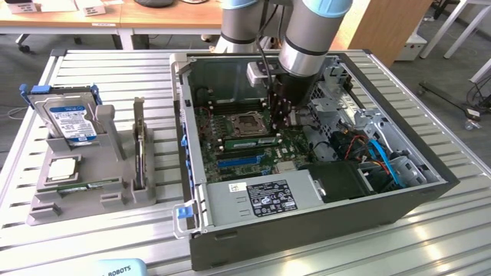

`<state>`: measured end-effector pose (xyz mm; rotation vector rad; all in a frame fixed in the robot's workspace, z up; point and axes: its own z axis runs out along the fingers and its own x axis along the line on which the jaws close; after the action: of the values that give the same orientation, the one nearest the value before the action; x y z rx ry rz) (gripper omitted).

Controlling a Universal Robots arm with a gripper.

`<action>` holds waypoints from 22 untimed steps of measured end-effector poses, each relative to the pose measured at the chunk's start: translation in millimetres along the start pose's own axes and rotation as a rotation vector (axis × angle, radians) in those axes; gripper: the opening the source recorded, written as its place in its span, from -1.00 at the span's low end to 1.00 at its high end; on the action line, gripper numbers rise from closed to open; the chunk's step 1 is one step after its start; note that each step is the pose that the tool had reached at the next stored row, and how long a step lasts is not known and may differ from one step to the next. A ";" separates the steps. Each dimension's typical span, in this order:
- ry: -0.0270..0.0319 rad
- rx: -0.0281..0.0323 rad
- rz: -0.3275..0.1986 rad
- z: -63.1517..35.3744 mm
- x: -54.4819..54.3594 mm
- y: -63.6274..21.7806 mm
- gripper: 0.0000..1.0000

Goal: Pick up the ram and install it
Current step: 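Press down the ram until it locks into place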

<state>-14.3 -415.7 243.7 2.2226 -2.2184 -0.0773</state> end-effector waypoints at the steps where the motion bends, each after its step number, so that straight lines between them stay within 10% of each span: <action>1: -0.0002 0.0001 0.000 0.2 0.0 3.7 -0.80; 22: -0.0001 0.0001 0.000 2.3 -0.1 61.6 -0.80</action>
<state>-76.0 -415.7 243.6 2.2226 -2.2187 -0.0772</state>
